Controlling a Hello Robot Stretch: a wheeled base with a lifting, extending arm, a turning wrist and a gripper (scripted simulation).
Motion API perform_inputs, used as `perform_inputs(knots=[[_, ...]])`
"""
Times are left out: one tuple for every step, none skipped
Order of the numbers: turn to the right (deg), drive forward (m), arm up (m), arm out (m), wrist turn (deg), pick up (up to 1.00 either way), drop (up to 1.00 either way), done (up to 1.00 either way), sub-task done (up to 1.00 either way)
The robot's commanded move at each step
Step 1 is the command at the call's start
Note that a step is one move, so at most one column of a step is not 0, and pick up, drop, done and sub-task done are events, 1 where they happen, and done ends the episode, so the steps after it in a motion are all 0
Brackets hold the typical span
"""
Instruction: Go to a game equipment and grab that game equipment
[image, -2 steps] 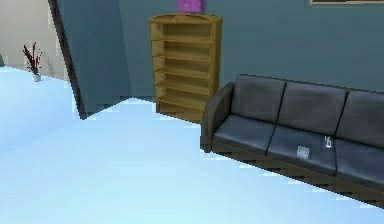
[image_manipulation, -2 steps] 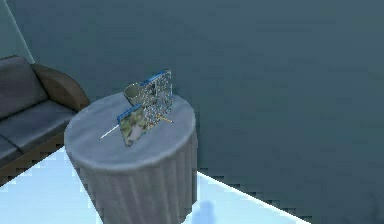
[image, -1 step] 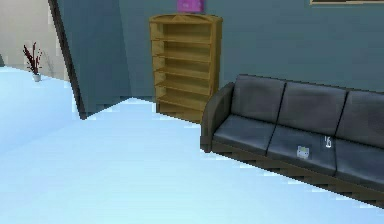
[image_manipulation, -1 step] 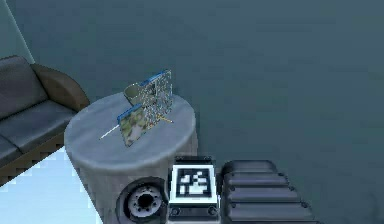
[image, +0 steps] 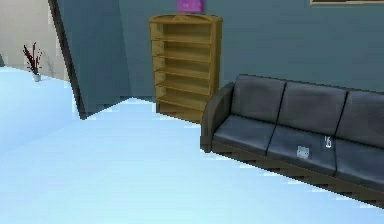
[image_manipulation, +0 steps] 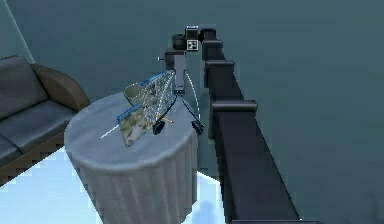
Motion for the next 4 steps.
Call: perform_inputs(knots=[[0.0,0.0,0.0,0.0,45.0,0.0,0.0,0.0,0.0],[0.0,0.0,0.0,0.0,45.0,0.0,0.0,0.0,0.0],[0.0,0.0,0.0,0.0,18.0,0.0,0.0,0.0,0.0],[0.0,0.0,-0.3,0.0,0.0,0.0,0.0,0.0,0.0]])
